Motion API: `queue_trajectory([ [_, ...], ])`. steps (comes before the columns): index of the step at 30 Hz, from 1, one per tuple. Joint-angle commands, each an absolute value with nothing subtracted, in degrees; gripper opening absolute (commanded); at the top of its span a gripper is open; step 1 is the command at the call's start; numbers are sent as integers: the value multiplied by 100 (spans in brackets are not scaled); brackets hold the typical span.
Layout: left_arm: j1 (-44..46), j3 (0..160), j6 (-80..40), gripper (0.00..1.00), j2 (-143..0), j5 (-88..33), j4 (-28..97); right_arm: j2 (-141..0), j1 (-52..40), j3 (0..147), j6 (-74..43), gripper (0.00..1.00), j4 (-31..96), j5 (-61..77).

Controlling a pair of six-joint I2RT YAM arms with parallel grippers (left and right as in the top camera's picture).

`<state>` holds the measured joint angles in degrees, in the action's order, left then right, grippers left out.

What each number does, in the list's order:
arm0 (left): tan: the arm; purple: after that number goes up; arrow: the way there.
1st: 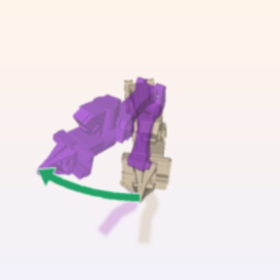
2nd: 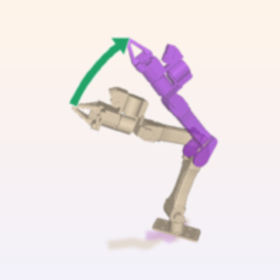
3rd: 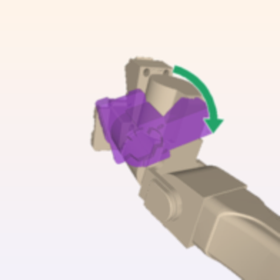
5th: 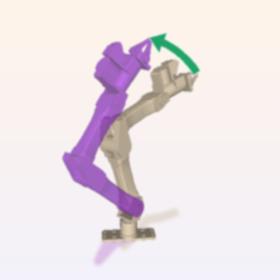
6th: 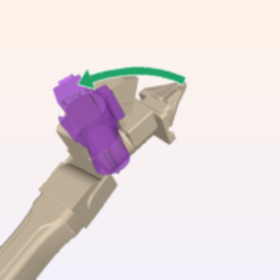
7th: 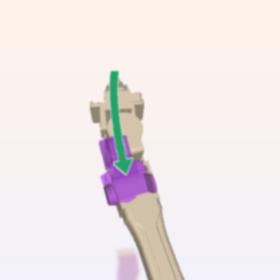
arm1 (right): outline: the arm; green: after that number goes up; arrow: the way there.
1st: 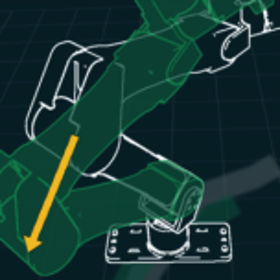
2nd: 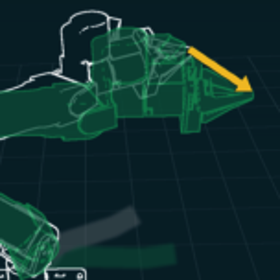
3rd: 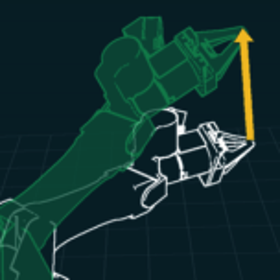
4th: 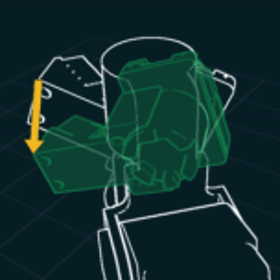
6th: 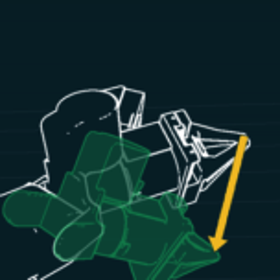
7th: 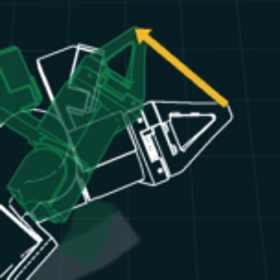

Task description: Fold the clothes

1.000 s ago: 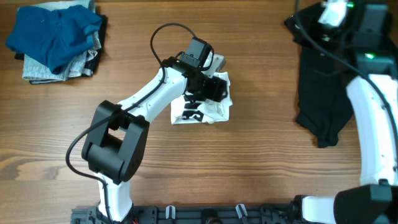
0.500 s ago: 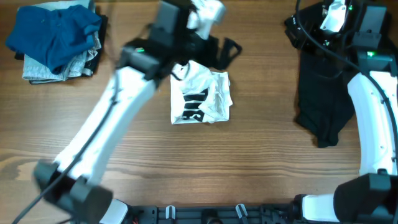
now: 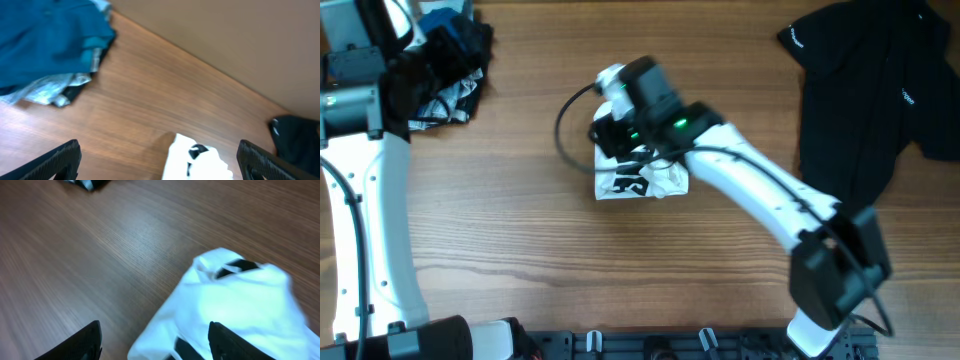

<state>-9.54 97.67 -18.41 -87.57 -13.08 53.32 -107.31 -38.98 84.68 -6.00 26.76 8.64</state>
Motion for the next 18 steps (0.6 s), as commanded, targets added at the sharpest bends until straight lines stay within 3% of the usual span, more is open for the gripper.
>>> queue_trajectory([
  [1, -1197, 9776, -1841, 100, -8831, -1184, 5459, -11266, -4233, 8431, -534, 68, 2504, -779],
  [7, -1216, 9773, -1828, 100, -8831, -1035, 5498, -11587, -4278, 8431, -617, 63, 2226, -1831],
  [10, -1216, 9771, -1828, 100, -8831, -1035, 5518, -11616, -4278, 8431, -639, 46, 2185, -2132],
  [14, -1216, 9771, -1826, 100, -8831, -1035, 5623, -11616, -4248, 8431, -792, 7, 2217, -2462],
  [18, -1216, 9771, -1826, 100, -8833, -1035, 5651, -11581, -4121, 8433, -1107, 4, 2416, -2641],
])
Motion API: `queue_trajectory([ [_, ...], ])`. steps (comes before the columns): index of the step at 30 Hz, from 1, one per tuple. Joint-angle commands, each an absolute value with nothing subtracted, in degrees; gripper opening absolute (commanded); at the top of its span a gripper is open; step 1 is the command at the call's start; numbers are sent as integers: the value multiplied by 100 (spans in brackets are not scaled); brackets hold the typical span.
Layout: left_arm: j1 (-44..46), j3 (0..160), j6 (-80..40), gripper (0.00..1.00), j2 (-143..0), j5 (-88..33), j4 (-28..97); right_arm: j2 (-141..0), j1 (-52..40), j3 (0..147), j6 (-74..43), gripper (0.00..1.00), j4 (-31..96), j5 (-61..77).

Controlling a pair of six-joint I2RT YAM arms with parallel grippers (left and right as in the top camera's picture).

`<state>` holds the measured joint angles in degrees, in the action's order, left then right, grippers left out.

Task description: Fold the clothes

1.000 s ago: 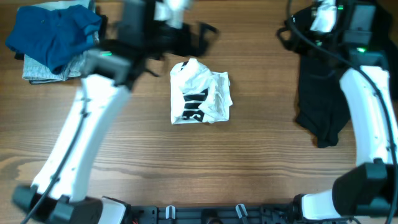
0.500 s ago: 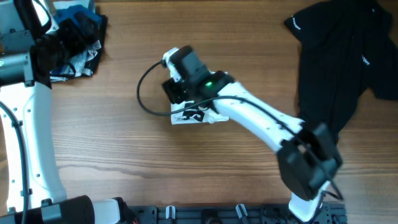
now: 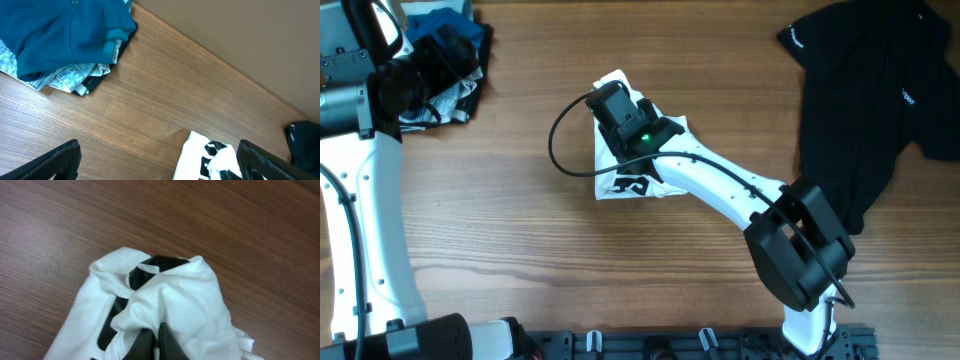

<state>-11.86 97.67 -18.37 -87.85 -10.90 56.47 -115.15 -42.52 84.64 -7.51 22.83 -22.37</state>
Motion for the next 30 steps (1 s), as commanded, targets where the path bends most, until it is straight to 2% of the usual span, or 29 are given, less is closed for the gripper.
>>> queue_trajectory([
  [1, -1216, 9771, -1826, 100, -8833, -1035, 5655, -11548, -4045, 8440, -1221, 4, 2484, -2659],
  [4, -1216, 9771, -1826, 100, -8842, -1035, 5651, -11378, -3588, 8495, -1363, 4, 2646, -2456],
  [9, -1216, 9771, -1820, 100, -8853, -1033, 5680, -11340, -2296, 8523, -1367, 4, 2646, -1243],
  [10, -1216, 9771, -1706, 100, -8853, -1035, 5677, -11340, -2010, 8523, -1356, 8, 2637, -910],
  [11, -1216, 9771, -1673, 100, -8853, -1028, 5677, -11340, -1874, 8523, -1356, 37, 2679, -666],
  [12, -1216, 9771, -1673, 100, -8853, -1013, 5677, -11334, -1739, 8523, -1354, 59, 2753, -346],
  [13, -1216, 9771, -1673, 100, -8853, -1011, 5673, -11314, -1653, 8530, -1354, 66, 2836, -16],
  [15, -1216, 9771, -1673, 100, -8853, -1011, 5658, -11109, -1586, 8530, -1352, 73, 3096, 552],
  [19, -1216, 9771, -1673, 100, -8853, -790, 5664, -10390, -1704, 8530, -1354, 75, 3787, 1431],
  [23, -1216, 9771, -1671, 100, -8853, -499, 5734, -10263, -2198, 8412, -1354, 75, 4700, 1487],
  [30, -1216, 9771, -1673, 100, -8853, -458, 5835, -10414, -2880, 7583, -1820, 67, 4641, 1026],
])
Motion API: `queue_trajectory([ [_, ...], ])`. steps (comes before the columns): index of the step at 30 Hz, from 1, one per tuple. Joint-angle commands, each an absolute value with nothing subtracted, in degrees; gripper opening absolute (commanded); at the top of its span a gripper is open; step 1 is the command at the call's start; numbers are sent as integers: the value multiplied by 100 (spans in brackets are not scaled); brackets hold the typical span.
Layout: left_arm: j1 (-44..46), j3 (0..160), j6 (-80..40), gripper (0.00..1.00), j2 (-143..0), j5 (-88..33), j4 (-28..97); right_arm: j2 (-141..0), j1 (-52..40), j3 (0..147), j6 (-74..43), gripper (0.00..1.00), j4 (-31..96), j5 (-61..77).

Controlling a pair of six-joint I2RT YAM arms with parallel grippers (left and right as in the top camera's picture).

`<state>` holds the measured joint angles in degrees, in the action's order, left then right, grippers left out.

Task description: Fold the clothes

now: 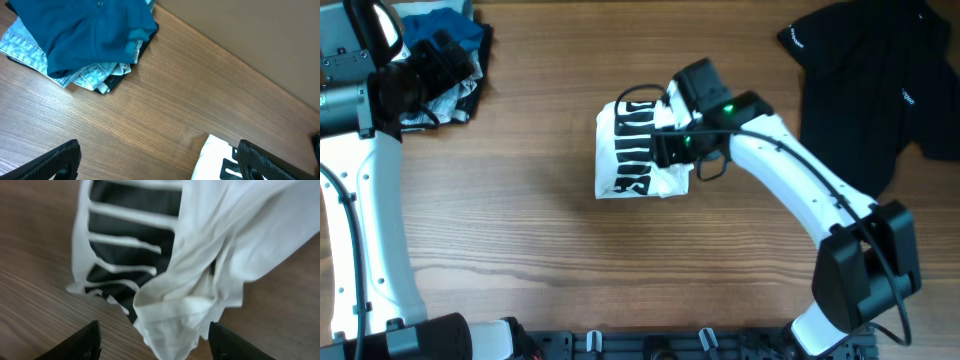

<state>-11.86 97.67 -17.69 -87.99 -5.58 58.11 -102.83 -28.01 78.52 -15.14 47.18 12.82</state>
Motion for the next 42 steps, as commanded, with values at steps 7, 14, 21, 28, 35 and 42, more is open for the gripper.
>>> queue_trajectory([
  [7, -1216, 9771, -1673, 100, -8853, -460, 5894, -10464, -2908, 7150, -1846, 39, 4410, 847],
  [14, -1216, 9771, -1673, 100, -8919, -460, 6123, -10248, -2672, 7155, -2630, 4, 5181, 86],
  [21, -1216, 9771, -1671, 100, -9148, -460, 6296, -10274, -2582, 6652, -2965, 5, 5592, 84],
  [28, -1173, 9771, -1671, 100, -9393, -464, 6462, -10040, -2421, 6672, -2987, 70, 5500, 152],
  [35, -478, 9559, -1671, 100, -9682, -506, 6442, -9218, -1527, 7793, -2355, 86, 5030, 613],
  [42, 491, 9255, -1675, 100, -10005, -508, 6259, -9155, -1094, 7874, -2233, 93, 4344, 819],
])
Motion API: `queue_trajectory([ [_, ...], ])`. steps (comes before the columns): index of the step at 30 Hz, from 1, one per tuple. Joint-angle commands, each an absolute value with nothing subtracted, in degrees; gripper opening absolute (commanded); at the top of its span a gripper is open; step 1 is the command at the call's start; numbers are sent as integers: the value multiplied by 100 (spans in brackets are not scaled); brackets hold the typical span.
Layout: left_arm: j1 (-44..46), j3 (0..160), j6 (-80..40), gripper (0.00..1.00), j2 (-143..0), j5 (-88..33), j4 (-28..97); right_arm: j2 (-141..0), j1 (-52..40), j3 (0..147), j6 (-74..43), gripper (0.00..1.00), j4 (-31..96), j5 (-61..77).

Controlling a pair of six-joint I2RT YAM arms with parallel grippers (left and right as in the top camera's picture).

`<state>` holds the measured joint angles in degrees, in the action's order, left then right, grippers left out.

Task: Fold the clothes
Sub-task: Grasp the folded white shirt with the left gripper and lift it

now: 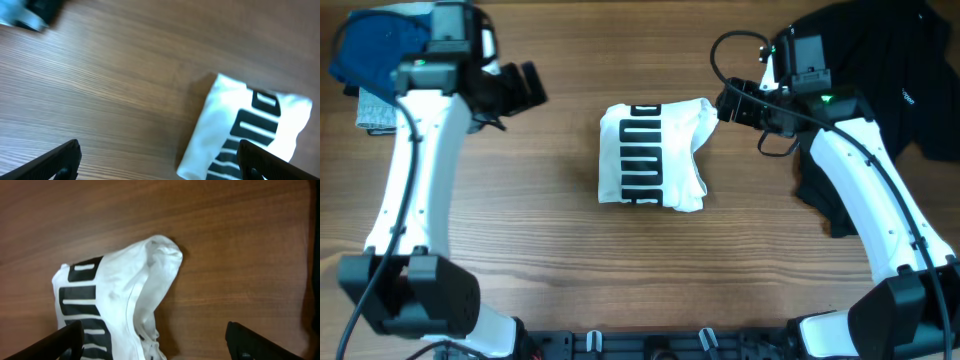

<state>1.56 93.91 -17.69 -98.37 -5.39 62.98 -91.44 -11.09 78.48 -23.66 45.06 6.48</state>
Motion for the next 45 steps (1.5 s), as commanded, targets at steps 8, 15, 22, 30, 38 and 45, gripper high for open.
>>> queue_trajectory([
  [8, 1588, 8639, -1673, 100, -10490, -567, 5498, -9155, -1094, 7874, -2130, 95, 4313, 773],
  [15, 2394, 8630, -1210, 100, -10735, -701, 4873, -9155, -1094, 7872, -1973, 96, 4423, 729],
  [22, 2709, 8630, -764, 100, -11469, -676, 4665, -9155, -1094, 7863, -1951, 97, 4556, 690],
  [30, 2657, 8630, -598, 100, -12162, 5, 4847, -9172, -1094, 7863, -1949, 98, 4574, 578],
  [38, 1776, 8624, -357, 100, -12243, 657, 5127, -9172, -1094, 7863, -1953, 99, 4574, 445],
  [45, 642, 8626, 102, 100, -12223, 1098, 5113, -9177, -1094, 7863, -1949, 99, 4569, 384],
])
